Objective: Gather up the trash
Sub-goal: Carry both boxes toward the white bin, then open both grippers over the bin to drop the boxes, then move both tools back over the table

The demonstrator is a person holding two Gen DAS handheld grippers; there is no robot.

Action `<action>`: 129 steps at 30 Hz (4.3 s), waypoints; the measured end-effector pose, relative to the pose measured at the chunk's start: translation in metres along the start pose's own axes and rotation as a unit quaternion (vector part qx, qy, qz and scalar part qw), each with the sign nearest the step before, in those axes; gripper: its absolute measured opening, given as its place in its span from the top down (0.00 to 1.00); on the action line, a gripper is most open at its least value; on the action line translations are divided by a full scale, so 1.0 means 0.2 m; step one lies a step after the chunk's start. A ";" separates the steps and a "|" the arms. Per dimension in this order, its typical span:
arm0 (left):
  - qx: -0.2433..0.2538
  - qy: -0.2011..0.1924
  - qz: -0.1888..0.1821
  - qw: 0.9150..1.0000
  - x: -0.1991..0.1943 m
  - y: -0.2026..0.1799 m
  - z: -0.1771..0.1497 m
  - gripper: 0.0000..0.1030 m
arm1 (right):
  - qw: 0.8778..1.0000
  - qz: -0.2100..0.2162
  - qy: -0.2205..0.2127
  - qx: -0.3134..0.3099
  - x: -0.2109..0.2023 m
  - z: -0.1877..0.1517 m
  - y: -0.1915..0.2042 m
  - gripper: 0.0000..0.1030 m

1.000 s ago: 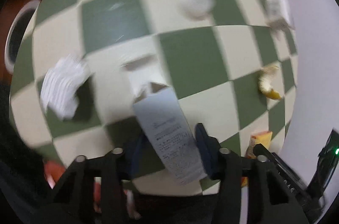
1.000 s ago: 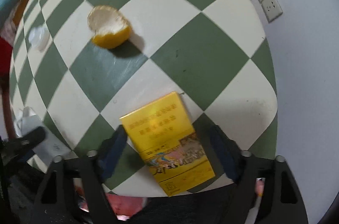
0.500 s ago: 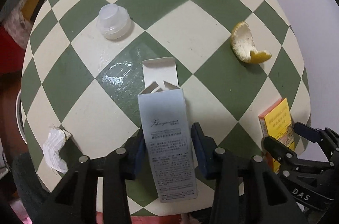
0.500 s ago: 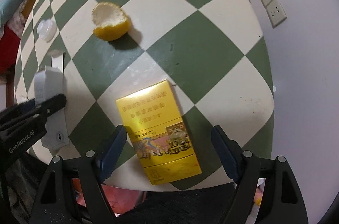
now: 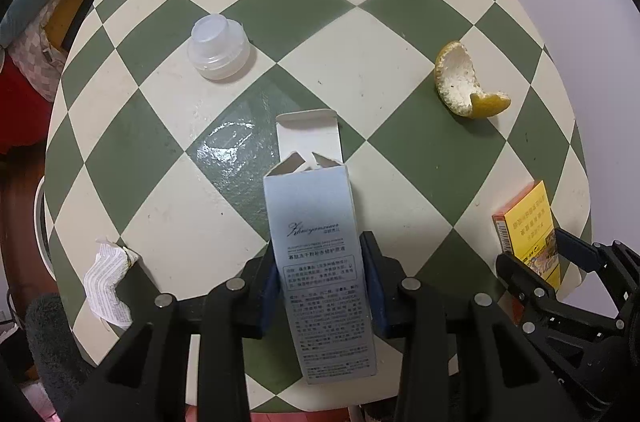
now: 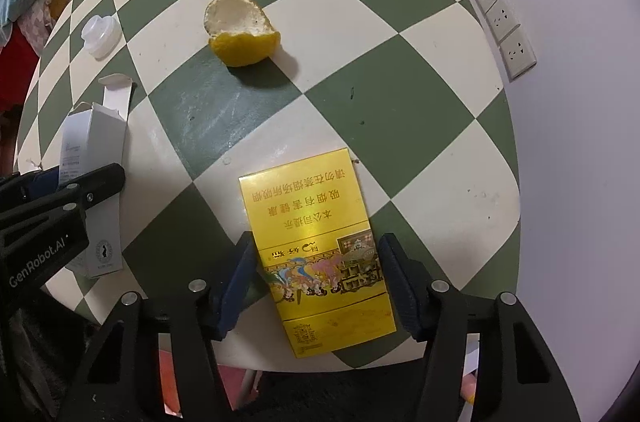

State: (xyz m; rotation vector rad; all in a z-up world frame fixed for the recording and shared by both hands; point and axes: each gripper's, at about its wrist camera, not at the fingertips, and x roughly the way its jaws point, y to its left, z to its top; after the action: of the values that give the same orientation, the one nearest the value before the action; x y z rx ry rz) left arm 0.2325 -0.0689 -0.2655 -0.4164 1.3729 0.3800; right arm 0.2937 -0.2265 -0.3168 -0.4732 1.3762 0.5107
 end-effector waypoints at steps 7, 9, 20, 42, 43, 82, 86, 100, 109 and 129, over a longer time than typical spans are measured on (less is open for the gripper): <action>-0.001 -0.032 -0.006 0.999 -0.16 0.06 -0.01 0.68 | 1.000 0.014 -0.018 0.016 -0.02 -0.01 0.00 0.39; 0.008 -0.053 -0.003 0.999 -0.24 0.07 -0.01 0.68 | 0.999 0.019 -0.032 0.025 -0.07 -0.01 0.01 0.39; 0.008 -0.183 0.023 0.983 -0.79 0.38 0.00 0.68 | 0.989 0.059 -0.127 0.053 -0.50 0.12 0.14 0.39; -0.219 -0.171 0.213 0.937 -0.78 2.29 -0.40 0.68 | 0.969 0.206 -0.103 -0.086 -0.48 0.52 2.10 0.39; -0.231 -0.157 0.215 0.936 -0.72 2.36 -0.42 0.68 | 0.969 0.205 -0.090 -0.101 -0.42 0.52 2.24 0.39; -0.427 0.021 0.151 0.892 -0.05 3.00 -0.80 0.11 | 0.958 0.084 0.092 -0.259 0.58 0.53 3.25 0.01; -0.425 0.014 0.146 0.893 -0.11 2.98 -0.81 0.11 | 0.959 0.081 0.087 -0.256 0.53 0.50 3.23 0.01; -0.404 -0.045 0.165 0.899 -0.50 2.79 -0.87 0.11 | 0.960 0.112 0.015 -0.257 0.05 0.36 3.08 0.01; -0.380 -0.115 0.178 0.900 -0.87 2.59 -0.91 0.11 | 0.958 0.154 -0.057 -0.235 -0.40 0.29 2.84 0.01; -0.258 -0.186 0.144 0.937 -0.99 1.86 -0.60 0.00 | 0.954 0.252 -0.156 -0.041 -0.91 0.07 1.60 0.01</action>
State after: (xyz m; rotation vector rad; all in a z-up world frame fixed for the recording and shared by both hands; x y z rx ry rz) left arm -0.0843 0.1917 -0.1115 -0.5411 0.9479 1.0219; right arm 0.0921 0.0270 -0.1412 -0.0906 1.1647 1.0183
